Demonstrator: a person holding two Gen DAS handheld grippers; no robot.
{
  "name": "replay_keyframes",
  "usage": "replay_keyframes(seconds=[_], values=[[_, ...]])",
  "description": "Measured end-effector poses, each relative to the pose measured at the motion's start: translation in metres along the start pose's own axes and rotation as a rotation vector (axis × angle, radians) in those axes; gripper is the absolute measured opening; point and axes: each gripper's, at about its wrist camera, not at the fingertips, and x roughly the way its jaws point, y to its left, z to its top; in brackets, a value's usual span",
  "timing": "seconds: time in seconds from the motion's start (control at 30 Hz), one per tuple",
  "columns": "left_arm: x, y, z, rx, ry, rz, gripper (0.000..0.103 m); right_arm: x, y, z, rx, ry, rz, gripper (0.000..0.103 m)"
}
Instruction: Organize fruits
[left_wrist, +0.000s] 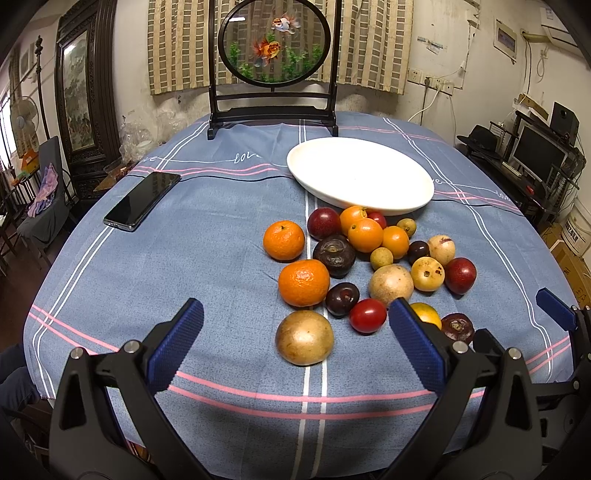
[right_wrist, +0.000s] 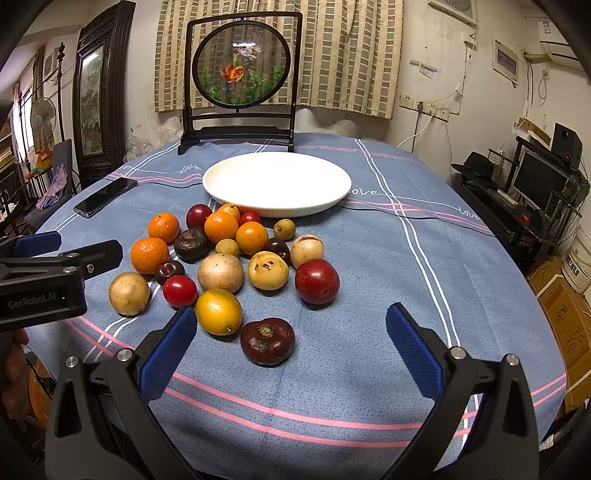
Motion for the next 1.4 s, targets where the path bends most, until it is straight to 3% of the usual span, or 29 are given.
replay_keyframes(seconds=[0.43,0.77,0.87,0.9,1.17,1.2,1.33,1.4], values=[[0.025,0.030,-0.008,0.005,0.056,0.043,0.101,0.007,-0.023,-0.022,-0.095,0.066,0.032,0.102],[0.044,0.010,-0.024,0.112,0.130,-0.055,0.100,0.021,-0.030,-0.026,-0.090,0.108,0.109,0.102],[0.055,0.002,-0.026,0.128,0.166,-0.097,0.070,0.026,-0.029,-0.026,-0.081,0.119,0.121,0.102],[0.061,0.002,-0.027,0.119,0.190,-0.126,0.046,0.027,-0.029,-0.026,-0.082,0.121,0.122,0.102],[0.058,0.008,-0.027,0.085,0.164,-0.156,0.042,0.029,-0.026,-0.025,-0.083,0.135,0.146,0.102],[0.057,0.009,-0.027,0.085,0.160,-0.155,0.042,0.030,-0.025,-0.024,-0.078,0.149,0.161,0.098],[0.052,0.012,-0.026,0.080,0.151,-0.160,0.042,0.040,-0.016,-0.022,-0.083,0.192,0.191,0.065],[0.052,0.013,-0.025,0.076,0.151,-0.160,0.042,0.045,-0.012,-0.021,-0.083,0.208,0.199,0.058]])
